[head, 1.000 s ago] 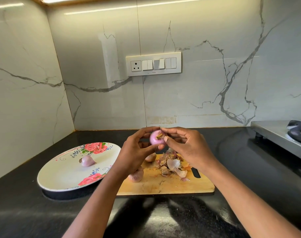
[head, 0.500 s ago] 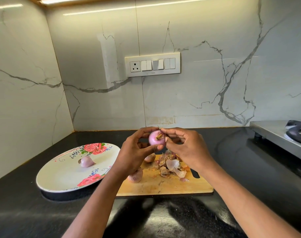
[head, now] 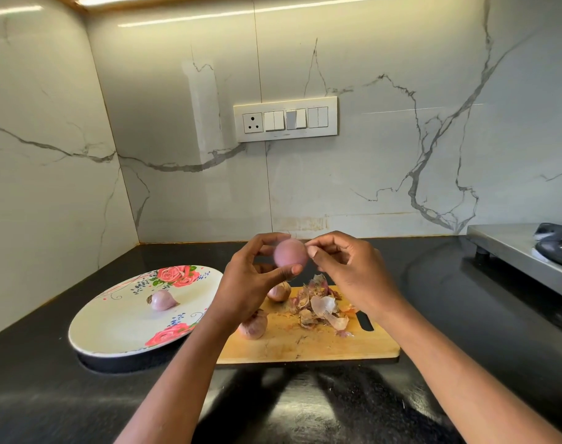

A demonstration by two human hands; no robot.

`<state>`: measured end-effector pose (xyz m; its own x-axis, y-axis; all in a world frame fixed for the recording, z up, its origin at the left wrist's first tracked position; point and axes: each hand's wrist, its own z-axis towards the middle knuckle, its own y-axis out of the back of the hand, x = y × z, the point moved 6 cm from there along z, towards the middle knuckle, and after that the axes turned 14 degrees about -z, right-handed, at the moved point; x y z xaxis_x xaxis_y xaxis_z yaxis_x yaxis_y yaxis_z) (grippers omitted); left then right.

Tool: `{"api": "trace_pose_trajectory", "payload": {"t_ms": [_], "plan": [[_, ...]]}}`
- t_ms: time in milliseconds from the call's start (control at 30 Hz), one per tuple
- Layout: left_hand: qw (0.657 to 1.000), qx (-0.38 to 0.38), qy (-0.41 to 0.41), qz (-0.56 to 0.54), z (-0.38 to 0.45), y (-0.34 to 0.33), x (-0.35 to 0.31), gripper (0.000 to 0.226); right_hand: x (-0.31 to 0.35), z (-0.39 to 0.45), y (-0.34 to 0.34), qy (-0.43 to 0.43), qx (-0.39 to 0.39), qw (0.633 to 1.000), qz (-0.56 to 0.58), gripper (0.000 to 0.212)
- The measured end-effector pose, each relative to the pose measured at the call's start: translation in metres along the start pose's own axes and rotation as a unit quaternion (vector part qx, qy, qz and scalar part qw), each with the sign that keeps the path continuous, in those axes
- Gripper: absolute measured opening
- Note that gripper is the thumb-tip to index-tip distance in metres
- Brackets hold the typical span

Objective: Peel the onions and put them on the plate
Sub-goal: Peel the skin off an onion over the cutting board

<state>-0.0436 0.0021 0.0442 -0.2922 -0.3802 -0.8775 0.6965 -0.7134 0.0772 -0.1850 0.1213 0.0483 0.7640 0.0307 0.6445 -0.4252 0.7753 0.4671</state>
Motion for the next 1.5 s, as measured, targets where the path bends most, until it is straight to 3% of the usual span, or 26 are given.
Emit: {"api": "trace_pose_trajectory", "payload": {"t_ms": [133, 300, 700, 800, 1033, 1333, 1500], "plan": [[1.0, -0.008, 0.0, 0.002, 0.0, 0.001, -0.001, 0.063, 0.005, -0.003, -0.001, 0.0, 0.007, 1.0, 0.019, 0.021], [1.0, -0.012, -0.004, 0.01, 0.0, 0.001, 0.0, 0.063, 0.003, -0.003, 0.002, -0.012, -0.017, 0.999, 0.044, 0.019], [1.0, 0.006, -0.002, 0.005, 0.0, 0.001, 0.0, 0.057, -0.003, -0.002, 0.004, -0.013, -0.054, 0.997, -0.053, 0.018], [1.0, 0.009, 0.002, 0.003, 0.0, 0.001, 0.0, 0.052, -0.011, -0.001, 0.001, -0.026, -0.009, 0.998, -0.049, 0.01], [1.0, 0.021, -0.004, -0.003, -0.001, -0.001, -0.001, 0.051, -0.003, 0.002, -0.009, -0.025, 0.059, 0.995, 0.072, 0.018], [0.999, 0.047, -0.011, -0.017, 0.0, -0.001, -0.003, 0.05, 0.002, 0.0, 0.0, 0.024, 0.029, 0.999, 0.036, 0.02], [0.998, 0.055, -0.016, -0.023, 0.001, -0.001, -0.002, 0.05, 0.002, -0.001, 0.001, 0.022, 0.014, 0.999, 0.042, 0.011]]}}
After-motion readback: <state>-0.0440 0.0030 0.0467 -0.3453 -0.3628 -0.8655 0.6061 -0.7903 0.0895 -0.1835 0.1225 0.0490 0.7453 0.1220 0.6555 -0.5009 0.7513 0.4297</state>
